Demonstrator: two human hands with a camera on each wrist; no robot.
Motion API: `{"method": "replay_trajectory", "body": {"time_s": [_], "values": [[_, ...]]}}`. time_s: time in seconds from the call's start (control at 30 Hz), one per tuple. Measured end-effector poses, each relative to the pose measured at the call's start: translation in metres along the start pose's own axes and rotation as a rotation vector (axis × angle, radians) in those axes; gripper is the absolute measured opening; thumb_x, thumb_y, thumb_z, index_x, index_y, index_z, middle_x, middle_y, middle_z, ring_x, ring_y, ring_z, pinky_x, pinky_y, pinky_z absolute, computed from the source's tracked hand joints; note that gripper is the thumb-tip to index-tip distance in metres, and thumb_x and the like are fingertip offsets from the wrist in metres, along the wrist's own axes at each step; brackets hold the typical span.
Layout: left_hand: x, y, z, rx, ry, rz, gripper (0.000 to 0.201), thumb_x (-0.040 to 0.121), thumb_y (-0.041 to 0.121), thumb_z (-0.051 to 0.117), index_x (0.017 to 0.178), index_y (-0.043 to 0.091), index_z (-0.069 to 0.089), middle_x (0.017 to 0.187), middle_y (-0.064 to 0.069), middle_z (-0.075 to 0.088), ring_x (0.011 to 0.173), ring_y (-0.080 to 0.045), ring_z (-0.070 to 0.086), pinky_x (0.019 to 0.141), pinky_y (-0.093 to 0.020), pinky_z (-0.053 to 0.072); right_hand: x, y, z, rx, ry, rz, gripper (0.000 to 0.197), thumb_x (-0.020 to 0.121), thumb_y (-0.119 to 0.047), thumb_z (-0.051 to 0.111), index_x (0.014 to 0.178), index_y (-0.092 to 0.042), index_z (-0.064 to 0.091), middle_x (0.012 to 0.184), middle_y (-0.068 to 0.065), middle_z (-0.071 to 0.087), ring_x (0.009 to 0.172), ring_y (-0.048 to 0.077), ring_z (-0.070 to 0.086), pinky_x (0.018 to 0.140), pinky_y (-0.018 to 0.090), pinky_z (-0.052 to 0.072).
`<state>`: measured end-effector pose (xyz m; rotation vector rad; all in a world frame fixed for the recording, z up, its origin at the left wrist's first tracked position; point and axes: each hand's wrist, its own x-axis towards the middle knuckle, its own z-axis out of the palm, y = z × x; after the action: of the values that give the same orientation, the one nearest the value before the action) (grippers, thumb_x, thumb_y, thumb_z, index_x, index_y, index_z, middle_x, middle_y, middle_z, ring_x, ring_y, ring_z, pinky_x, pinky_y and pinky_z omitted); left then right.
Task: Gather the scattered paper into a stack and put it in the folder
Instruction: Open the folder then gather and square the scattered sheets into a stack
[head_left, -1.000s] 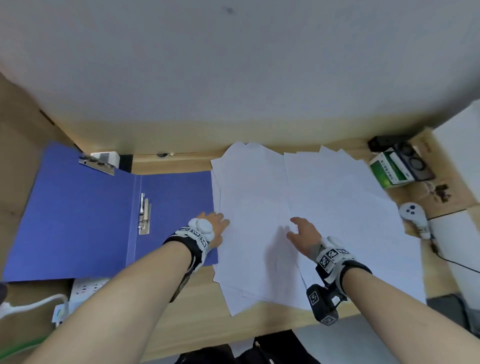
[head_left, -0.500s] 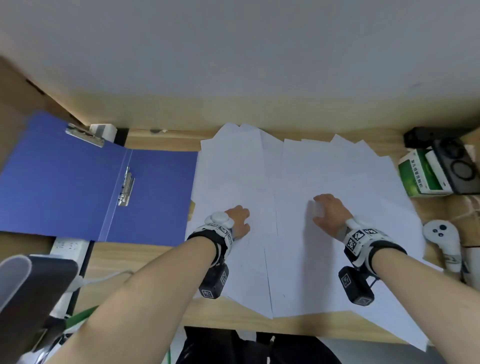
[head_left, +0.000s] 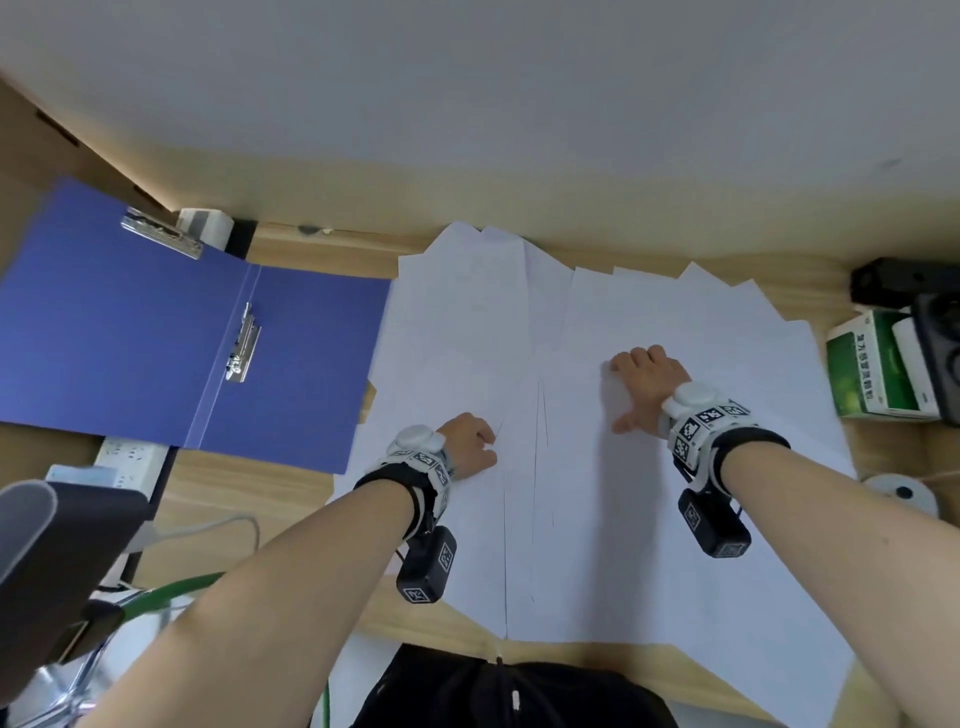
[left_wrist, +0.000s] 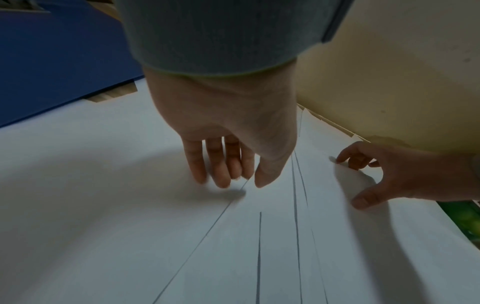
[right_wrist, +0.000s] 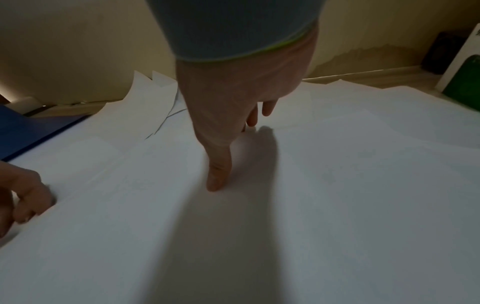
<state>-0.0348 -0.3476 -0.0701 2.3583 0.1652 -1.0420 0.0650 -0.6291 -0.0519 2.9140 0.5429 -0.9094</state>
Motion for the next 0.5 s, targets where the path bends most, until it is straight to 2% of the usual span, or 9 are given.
{"method": "replay_trajectory", "body": {"time_s": [0.1, 0.2, 0.23, 0.3, 0.37, 0.4, 0.43, 0.5], "values": [[0.003, -0.002, 0.003, -0.015, -0.003, -0.004, 0.032, 0.082, 0.025, 0.064, 0.112, 0.015, 0.061, 0.112, -0.001, 0.056, 0.096, -0.017, 0.057, 0.082, -0.025, 0.047, 0.001, -0.001, -0.001, 0.014, -0.012, 0.018, 0.077, 0.062, -0.057, 0.082, 0.120, -0.020, 0.047, 0.122, 0.002, 0.049, 0.116, 0.024, 0.040, 0.095, 0.036, 0.040], [0.005, 0.003, 0.001, -0.041, 0.002, -0.016, 0.024, 0.077, 0.025, 0.067, 0.099, 0.017, 0.061, 0.096, 0.004, 0.056, 0.087, -0.017, 0.058, 0.078, -0.030, 0.050, 0.001, 0.000, -0.002, 0.101, -0.038, 0.081, 0.067, 0.065, -0.054, 0.082, 0.112, -0.020, 0.048, 0.117, 0.002, 0.051, 0.111, 0.023, 0.041, 0.087, 0.036, 0.043], [0.006, 0.006, 0.002, -0.090, 0.004, -0.024, 0.024, 0.075, 0.025, 0.067, 0.096, 0.018, 0.058, 0.091, 0.004, 0.058, 0.083, -0.018, 0.059, 0.075, -0.032, 0.052, -0.001, 0.000, -0.001, 0.133, -0.045, 0.102, 0.066, 0.068, -0.052, 0.081, 0.113, -0.019, 0.047, 0.117, 0.003, 0.052, 0.108, 0.023, 0.042, 0.086, 0.036, 0.044], [0.006, 0.011, 0.005, -0.238, -0.028, -0.056, 0.037, 0.070, 0.027, 0.070, 0.102, 0.020, 0.052, 0.091, 0.002, 0.059, 0.080, -0.021, 0.064, 0.066, -0.033, 0.057, -0.004, 0.001, -0.001, 0.191, -0.048, 0.146, 0.065, 0.073, -0.048, 0.080, 0.119, -0.019, 0.045, 0.118, 0.004, 0.053, 0.100, 0.021, 0.044, 0.085, 0.037, 0.046], [0.004, 0.017, 0.009, -0.296, -0.089, -0.075, 0.052, 0.067, 0.029, 0.074, 0.111, 0.018, 0.050, 0.100, -0.002, 0.060, 0.082, -0.025, 0.068, 0.060, -0.030, 0.057, -0.008, 0.003, 0.003, 0.240, -0.035, 0.181, 0.067, 0.074, -0.046, 0.080, 0.125, -0.020, 0.045, 0.120, 0.005, 0.054, 0.105, 0.023, 0.049, 0.087, 0.038, 0.047], [0.003, 0.019, 0.011, -0.253, -0.103, -0.068, 0.053, 0.067, 0.028, 0.075, 0.112, 0.014, 0.052, 0.101, -0.004, 0.061, 0.081, -0.026, 0.068, 0.060, -0.031, 0.057, -0.009, 0.004, 0.005, 0.269, -0.029, 0.188, 0.068, 0.074, -0.046, 0.079, 0.127, -0.021, 0.045, 0.122, 0.006, 0.055, 0.111, 0.025, 0.050, 0.088, 0.039, 0.048], [0.002, 0.020, 0.013, -0.190, -0.113, -0.049, 0.048, 0.068, 0.025, 0.075, 0.109, 0.009, 0.056, 0.096, -0.005, 0.063, 0.077, -0.026, 0.066, 0.061, -0.033, 0.058, -0.010, 0.005, 0.007, 0.289, -0.026, 0.193, 0.068, 0.075, -0.046, 0.079, 0.128, -0.022, 0.045, 0.124, 0.006, 0.055, 0.115, 0.026, 0.050, 0.089, 0.040, 0.048], [0.001, 0.021, 0.015, -0.082, -0.141, -0.030, 0.028, 0.070, 0.021, 0.071, 0.089, 0.004, 0.061, 0.077, -0.004, 0.062, 0.069, -0.023, 0.064, 0.059, -0.033, 0.055, -0.014, 0.007, 0.006, 0.298, -0.029, 0.208, 0.067, 0.075, -0.047, 0.078, 0.128, -0.022, 0.047, 0.127, 0.005, 0.055, 0.117, 0.026, 0.050, 0.091, 0.042, 0.048]]}}
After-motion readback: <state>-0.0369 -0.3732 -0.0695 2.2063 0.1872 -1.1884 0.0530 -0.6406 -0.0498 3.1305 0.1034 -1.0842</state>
